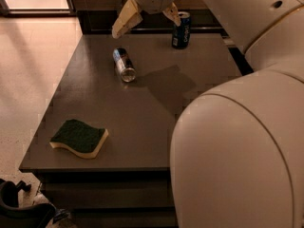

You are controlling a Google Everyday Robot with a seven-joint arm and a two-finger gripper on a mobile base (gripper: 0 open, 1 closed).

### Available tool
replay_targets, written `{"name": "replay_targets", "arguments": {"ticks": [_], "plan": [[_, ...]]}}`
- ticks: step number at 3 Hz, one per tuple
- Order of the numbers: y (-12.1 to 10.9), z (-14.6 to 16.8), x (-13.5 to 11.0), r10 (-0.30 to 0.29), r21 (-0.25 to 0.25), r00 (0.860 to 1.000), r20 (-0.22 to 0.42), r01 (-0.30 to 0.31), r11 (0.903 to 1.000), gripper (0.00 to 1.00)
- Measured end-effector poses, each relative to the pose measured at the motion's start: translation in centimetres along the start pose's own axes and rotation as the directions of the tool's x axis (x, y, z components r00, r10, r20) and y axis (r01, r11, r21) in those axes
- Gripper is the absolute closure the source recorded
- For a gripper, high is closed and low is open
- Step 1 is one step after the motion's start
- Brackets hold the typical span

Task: Place redbull can upright

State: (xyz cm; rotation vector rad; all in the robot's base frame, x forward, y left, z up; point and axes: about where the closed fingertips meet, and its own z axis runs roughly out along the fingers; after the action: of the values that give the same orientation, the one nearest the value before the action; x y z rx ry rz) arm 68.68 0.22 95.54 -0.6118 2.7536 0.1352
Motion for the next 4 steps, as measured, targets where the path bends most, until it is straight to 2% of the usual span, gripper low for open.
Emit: {"name": "replay_targets", "arguments": {"ticks": [1,2,3,4], "plan": [[1.7,1.8,-0.8,0.099,0.033,0.994,-0.039,-0.098,0.9946,0.0],[3.3,3.8,-1.4,0.142,0.044,0.985,-0.094,-0.138,0.9894,0.0],[4.6,5.7,-2.2,0.115,0.011,0.983,-0.141,-0.114,0.9934,0.0],[5.4,6.9,-3.3,0.079,-0.014,0.985,-0.151,-0.082,0.9965,0.0]]}}
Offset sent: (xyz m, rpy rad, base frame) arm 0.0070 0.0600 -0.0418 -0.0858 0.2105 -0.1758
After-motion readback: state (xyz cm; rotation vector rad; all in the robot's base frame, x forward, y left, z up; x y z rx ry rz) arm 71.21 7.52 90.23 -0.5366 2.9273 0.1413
